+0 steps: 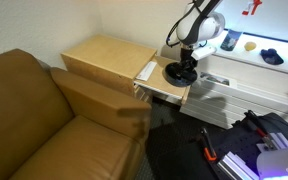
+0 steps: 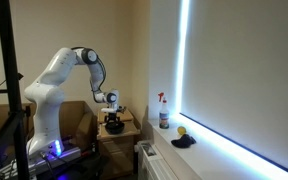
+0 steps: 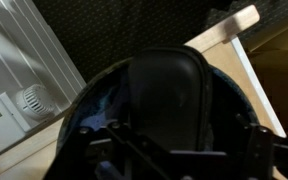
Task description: Move the eyeglass case from the bowl to the nightstand
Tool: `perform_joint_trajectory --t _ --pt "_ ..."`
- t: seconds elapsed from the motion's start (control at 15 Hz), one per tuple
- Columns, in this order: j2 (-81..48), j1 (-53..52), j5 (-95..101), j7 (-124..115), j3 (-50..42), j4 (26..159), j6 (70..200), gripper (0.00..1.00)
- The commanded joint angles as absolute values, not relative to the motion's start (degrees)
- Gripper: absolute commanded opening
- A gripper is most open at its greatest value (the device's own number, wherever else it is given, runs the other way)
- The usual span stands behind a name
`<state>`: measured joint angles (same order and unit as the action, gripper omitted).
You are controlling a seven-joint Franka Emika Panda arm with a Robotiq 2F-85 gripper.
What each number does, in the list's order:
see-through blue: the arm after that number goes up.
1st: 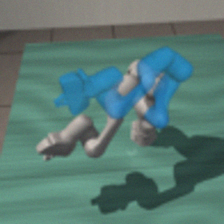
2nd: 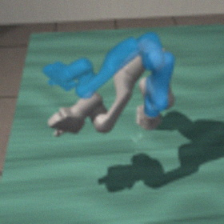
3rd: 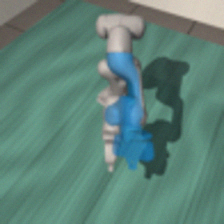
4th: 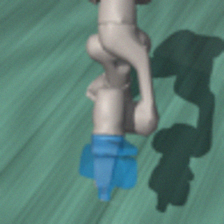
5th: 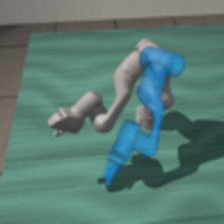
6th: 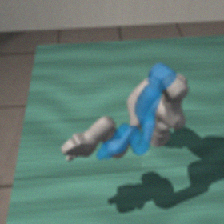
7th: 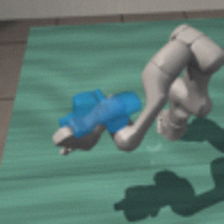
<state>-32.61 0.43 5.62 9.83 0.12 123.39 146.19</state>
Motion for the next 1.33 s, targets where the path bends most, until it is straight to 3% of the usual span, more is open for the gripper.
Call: perform_joint_trajectory --t 0.0,0.2,0.47,1.2,1.27 --pt "-34.46 1.31 4.82 10.06 1.13 122.11 146.15 0.60" --pt "-34.49 1.28 4.81 9.73 1.04 122.08 145.89 0.38" --pt "-31.47 1.30 4.88 8.83 0.39 124.18 145.55 0.29" --pt "-8.55 0.24 5.79 16.32 2.39 128.94 140.89 0.28" --pt "-12.38 0.68 5.89 14.02 1.18 128.02 142.76 0.53"
